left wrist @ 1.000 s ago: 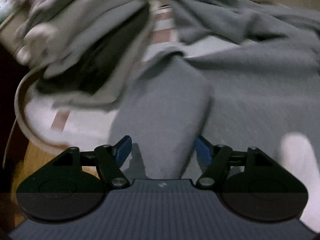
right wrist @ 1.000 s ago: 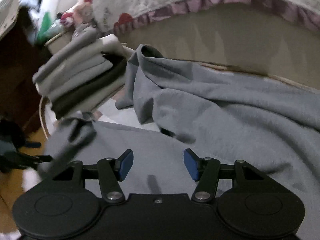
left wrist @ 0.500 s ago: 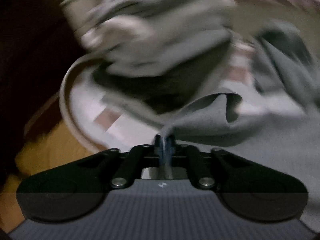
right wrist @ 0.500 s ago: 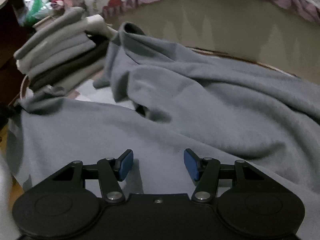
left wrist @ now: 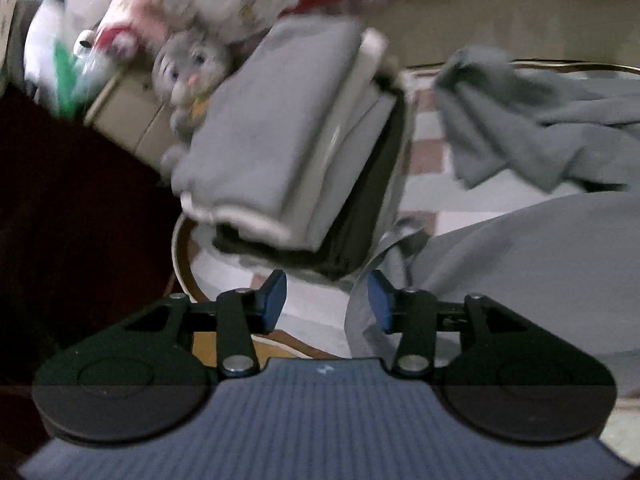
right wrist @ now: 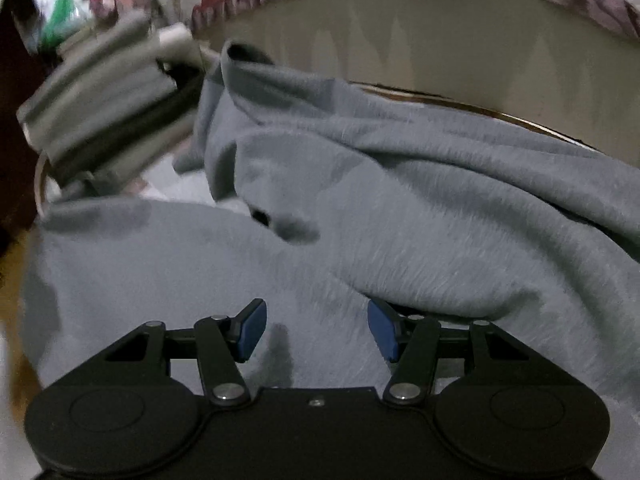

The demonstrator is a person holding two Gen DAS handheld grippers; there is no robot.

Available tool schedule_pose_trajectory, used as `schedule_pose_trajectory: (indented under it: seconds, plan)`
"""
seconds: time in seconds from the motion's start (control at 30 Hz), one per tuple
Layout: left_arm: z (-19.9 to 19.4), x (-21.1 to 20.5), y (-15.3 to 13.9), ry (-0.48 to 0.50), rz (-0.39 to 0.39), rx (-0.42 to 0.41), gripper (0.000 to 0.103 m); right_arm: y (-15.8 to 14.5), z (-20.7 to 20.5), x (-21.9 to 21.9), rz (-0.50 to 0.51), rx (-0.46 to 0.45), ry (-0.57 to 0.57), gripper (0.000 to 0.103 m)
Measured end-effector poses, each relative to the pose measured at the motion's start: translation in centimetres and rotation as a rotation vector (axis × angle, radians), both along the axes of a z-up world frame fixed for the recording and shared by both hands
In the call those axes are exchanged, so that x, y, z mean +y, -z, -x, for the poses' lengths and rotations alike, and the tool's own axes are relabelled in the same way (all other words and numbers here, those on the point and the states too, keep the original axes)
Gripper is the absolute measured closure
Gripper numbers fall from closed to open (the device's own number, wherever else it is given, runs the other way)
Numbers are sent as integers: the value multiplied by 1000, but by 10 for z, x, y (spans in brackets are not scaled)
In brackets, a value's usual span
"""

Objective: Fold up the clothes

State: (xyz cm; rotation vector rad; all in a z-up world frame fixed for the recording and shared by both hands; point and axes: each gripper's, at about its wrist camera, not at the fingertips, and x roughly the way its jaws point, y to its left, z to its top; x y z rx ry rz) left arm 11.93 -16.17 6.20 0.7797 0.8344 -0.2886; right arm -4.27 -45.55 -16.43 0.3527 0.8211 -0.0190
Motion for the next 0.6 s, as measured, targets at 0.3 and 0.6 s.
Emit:
schedule_pose_trajectory:
  seconds: [0.3,0.6]
  plan:
    - [-5,-70,21,2,103,46,54,-40,16,-11,-54,-152,-18,42]
    - [-66,-116,163,-47,214,96,54,-26,-1,-39,17,-147,42,42]
